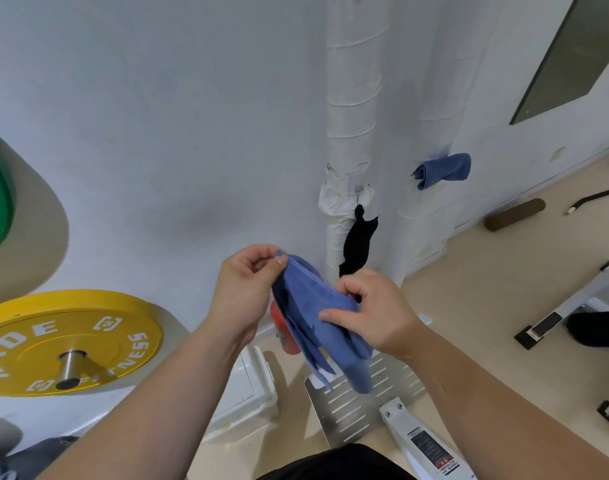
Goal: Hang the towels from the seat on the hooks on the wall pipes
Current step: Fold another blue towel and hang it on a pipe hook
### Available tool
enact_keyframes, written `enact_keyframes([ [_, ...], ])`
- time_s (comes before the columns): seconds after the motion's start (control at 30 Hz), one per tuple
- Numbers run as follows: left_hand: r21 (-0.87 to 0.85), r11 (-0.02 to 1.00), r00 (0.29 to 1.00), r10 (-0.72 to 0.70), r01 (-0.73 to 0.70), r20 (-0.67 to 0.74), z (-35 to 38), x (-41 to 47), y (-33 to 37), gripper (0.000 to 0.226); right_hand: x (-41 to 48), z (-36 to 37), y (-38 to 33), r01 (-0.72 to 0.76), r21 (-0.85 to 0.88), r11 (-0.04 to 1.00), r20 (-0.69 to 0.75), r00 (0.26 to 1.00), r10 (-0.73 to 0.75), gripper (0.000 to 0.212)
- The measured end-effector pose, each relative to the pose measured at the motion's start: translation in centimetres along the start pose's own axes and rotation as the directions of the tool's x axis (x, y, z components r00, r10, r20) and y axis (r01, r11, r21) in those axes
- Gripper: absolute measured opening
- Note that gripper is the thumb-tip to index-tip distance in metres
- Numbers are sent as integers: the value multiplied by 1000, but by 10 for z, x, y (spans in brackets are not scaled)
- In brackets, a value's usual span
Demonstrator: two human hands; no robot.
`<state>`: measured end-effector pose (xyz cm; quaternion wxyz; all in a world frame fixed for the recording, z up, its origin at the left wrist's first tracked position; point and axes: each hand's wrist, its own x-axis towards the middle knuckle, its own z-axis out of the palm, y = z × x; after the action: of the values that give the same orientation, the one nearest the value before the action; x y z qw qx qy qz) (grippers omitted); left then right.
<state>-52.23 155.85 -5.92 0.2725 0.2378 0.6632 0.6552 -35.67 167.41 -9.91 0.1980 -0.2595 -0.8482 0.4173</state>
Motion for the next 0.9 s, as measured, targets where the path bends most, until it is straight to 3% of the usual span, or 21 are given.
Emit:
enact_keyframes([
  [0.17, -1, 1000, 987, 24, -25, -162, -30, 28, 2, 9, -1, -6, 27, 108, -294, 950, 150, 986, -66, 43],
  [0.3, 34, 998, 968, 62, -55, -242, -51, 44, 2, 19, 3, -10, 42, 281, -574, 769, 244, 955, -167, 48],
  [0.4, 97, 994, 955, 84, -59, -283, -65, 50, 1, 23, 3, -19, 49, 280, -723, 632, 335, 942, -33, 40],
  [0.53, 174, 983, 957, 109, -63, -268, -73, 52, -3, 20, 5, -29, 56, 188, -766, 614, 268, 963, 39, 33],
  [0.63, 253, 967, 962, 100, -34, -253, -77, 54, -9, 17, 11, -37, 59, -4, -641, 768, 65, 996, 59, 33],
  [0.73, 235, 972, 962, 56, 8, -266, -82, 55, -18, 20, 15, -52, 56, -182, -293, 938, -140, 979, 146, 31],
  [0.83, 207, 977, 967, 10, 45, -256, -81, 55, -25, 18, 18, -61, 50, -217, 38, 975, -228, 949, 220, 32],
  [0.9, 177, 982, 970, -21, 66, -241, -79, 54, -29, 13, 20, -63, 51, -225, 163, 961, -254, 931, 261, 31],
])
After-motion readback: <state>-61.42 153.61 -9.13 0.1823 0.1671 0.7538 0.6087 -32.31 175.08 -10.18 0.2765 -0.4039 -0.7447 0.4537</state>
